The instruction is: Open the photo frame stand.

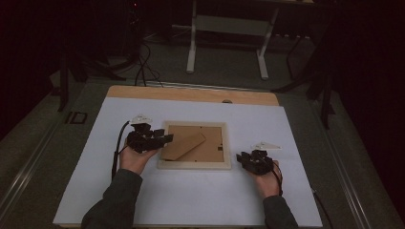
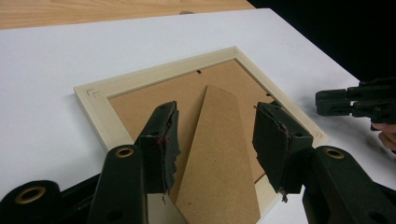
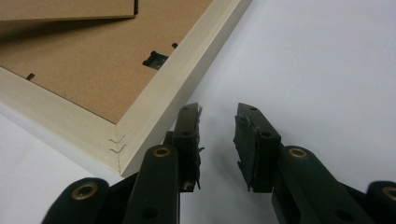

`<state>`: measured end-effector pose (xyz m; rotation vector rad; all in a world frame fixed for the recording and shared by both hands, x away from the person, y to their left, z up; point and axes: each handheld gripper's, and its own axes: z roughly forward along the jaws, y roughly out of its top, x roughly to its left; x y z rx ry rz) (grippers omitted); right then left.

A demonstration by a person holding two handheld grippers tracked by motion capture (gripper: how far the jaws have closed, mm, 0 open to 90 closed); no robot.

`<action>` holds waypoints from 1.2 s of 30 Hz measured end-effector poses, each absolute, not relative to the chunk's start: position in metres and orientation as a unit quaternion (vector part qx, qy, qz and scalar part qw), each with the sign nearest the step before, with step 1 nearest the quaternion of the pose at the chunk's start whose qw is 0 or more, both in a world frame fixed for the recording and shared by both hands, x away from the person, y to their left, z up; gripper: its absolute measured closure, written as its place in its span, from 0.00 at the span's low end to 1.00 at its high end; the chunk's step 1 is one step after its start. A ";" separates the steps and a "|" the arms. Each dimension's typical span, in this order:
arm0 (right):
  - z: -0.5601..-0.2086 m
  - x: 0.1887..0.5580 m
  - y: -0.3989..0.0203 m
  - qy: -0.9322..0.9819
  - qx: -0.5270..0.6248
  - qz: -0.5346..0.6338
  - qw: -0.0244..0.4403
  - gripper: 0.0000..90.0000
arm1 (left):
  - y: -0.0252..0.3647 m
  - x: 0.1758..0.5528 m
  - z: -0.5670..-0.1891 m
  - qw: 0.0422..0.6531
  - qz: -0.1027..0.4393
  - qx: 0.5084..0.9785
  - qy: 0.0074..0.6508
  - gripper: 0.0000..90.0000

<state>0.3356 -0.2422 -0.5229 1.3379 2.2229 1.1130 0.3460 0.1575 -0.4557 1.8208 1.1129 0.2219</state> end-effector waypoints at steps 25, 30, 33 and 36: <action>-0.521 0.334 -0.242 0.776 0.466 0.396 0.156 0.76 | 0.150 0.357 -0.458 0.465 0.078 0.759 0.449 0.61; -0.521 0.333 -0.243 0.775 0.466 0.396 0.156 0.76 | 0.147 0.360 -0.461 0.457 0.071 0.765 0.448 0.61; -0.521 0.334 -0.243 0.775 0.466 0.397 0.156 0.76 | 0.145 0.361 -0.461 0.454 0.069 0.767 0.448 0.61; -0.520 0.333 -0.242 0.775 0.466 0.397 0.155 0.76 | 0.144 0.363 -0.461 0.452 0.066 0.769 0.447 0.63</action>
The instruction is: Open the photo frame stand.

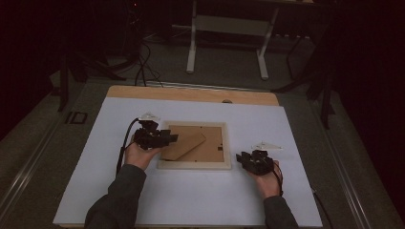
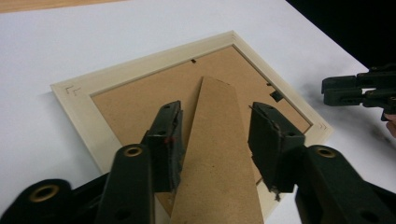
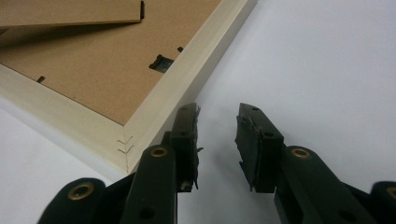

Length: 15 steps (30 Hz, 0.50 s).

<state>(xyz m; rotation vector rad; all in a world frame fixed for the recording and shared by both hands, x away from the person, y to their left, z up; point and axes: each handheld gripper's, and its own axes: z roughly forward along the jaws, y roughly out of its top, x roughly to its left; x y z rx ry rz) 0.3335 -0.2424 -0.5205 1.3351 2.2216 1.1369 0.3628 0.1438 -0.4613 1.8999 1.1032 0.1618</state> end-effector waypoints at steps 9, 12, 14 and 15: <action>-0.521 0.334 -0.242 0.776 0.466 0.397 0.154 0.76 | 0.136 0.368 -0.466 0.441 0.051 0.780 0.441 0.62; -0.521 0.334 -0.242 0.775 0.466 0.398 0.154 0.75 | 0.134 0.370 -0.468 0.435 0.049 0.783 0.442 0.59; -0.521 0.334 -0.242 0.776 0.466 0.398 0.153 0.75 | 0.134 0.372 -0.470 0.431 0.047 0.784 0.444 0.58; -0.520 0.333 -0.242 0.776 0.465 0.398 0.154 0.75 | 0.134 0.373 -0.471 0.430 0.046 0.784 0.446 0.58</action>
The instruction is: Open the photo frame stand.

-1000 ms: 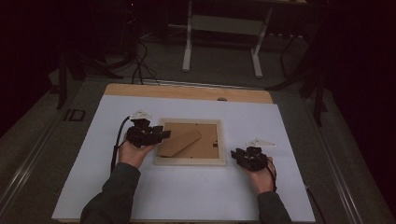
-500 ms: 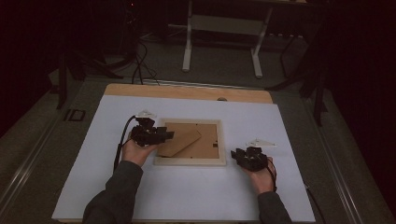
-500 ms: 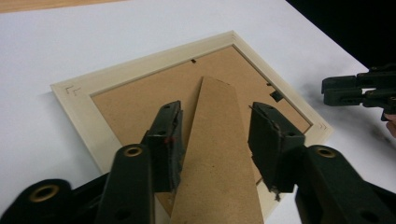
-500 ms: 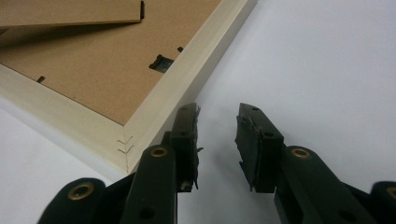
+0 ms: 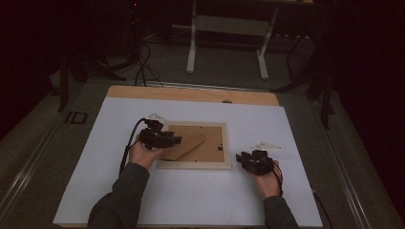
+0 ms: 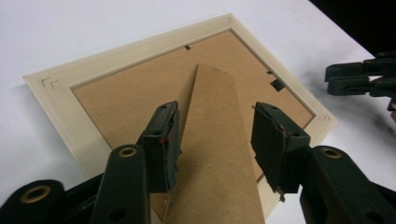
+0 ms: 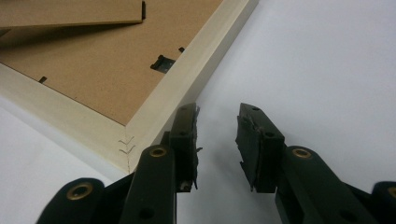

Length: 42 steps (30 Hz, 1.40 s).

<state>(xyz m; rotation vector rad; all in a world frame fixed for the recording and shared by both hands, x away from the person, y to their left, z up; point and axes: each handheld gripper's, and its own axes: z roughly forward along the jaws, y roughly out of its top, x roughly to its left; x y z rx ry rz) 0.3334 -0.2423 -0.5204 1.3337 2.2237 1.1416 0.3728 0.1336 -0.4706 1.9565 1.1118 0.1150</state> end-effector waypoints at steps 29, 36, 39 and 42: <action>-0.519 0.333 -0.242 0.774 0.465 0.402 0.152 0.75 | 0.129 0.389 -0.493 0.397 0.015 0.798 0.454 0.44; -0.520 0.333 -0.242 0.774 0.465 0.401 0.151 0.75 | 0.126 0.392 -0.497 0.401 -0.006 0.800 0.447 0.38; -0.520 0.333 -0.242 0.775 0.465 0.401 0.151 0.75 | 0.122 0.391 -0.499 0.397 -0.008 0.806 0.439 0.38; -0.520 0.334 -0.242 0.774 0.466 0.401 0.151 0.75 | 0.120 0.392 -0.501 0.391 -0.009 0.810 0.436 0.38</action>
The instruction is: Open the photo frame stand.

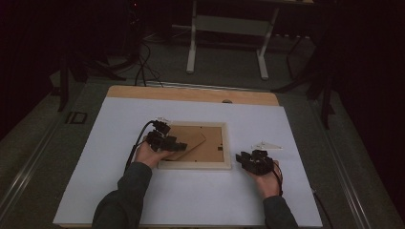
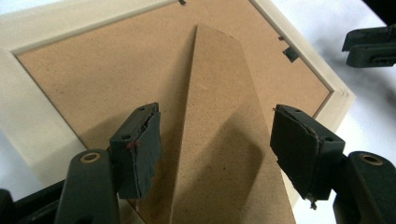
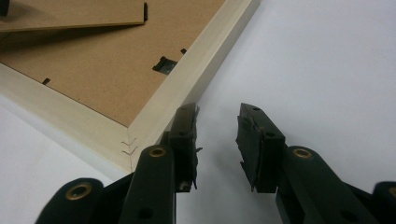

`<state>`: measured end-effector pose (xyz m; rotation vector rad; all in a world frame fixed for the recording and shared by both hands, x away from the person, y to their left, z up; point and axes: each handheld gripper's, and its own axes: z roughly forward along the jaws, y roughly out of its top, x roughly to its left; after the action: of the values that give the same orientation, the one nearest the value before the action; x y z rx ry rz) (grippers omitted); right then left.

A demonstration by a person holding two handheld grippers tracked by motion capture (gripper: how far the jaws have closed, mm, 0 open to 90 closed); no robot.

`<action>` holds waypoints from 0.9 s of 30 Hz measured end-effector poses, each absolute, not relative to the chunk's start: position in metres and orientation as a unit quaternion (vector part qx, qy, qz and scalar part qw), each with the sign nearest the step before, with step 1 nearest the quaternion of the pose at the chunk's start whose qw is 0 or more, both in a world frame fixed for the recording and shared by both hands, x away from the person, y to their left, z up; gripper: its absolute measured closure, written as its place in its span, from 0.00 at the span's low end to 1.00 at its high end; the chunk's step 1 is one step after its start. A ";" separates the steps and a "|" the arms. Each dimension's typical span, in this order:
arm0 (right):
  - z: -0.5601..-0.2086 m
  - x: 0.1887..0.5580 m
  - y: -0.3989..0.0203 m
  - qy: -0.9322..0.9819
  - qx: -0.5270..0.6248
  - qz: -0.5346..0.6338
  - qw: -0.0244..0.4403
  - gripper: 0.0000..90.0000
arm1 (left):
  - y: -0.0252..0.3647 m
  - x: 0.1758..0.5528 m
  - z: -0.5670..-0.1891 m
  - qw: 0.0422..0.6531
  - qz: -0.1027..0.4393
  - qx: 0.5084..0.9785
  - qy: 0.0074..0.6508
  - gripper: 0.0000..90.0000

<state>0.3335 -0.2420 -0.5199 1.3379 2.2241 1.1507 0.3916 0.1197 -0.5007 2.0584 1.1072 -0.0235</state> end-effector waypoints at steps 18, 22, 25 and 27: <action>-0.521 0.334 -0.242 0.775 0.466 0.401 0.148 0.75 | 0.111 0.392 -0.507 0.379 -0.020 0.826 0.417 0.40; -0.521 0.334 -0.242 0.775 0.465 0.401 0.148 0.75 | 0.109 0.391 -0.507 0.373 -0.017 0.830 0.414 0.41; -0.521 0.334 -0.242 0.775 0.465 0.401 0.148 0.74 | 0.108 0.390 -0.506 0.369 -0.010 0.835 0.409 0.44; -0.521 0.335 -0.242 0.775 0.465 0.401 0.148 0.74 | 0.108 0.390 -0.506 0.368 -0.009 0.836 0.408 0.44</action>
<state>0.3345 -0.2419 -0.5206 1.3375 2.2305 1.1521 0.3897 0.1077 -0.5056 2.1466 1.0476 -0.0242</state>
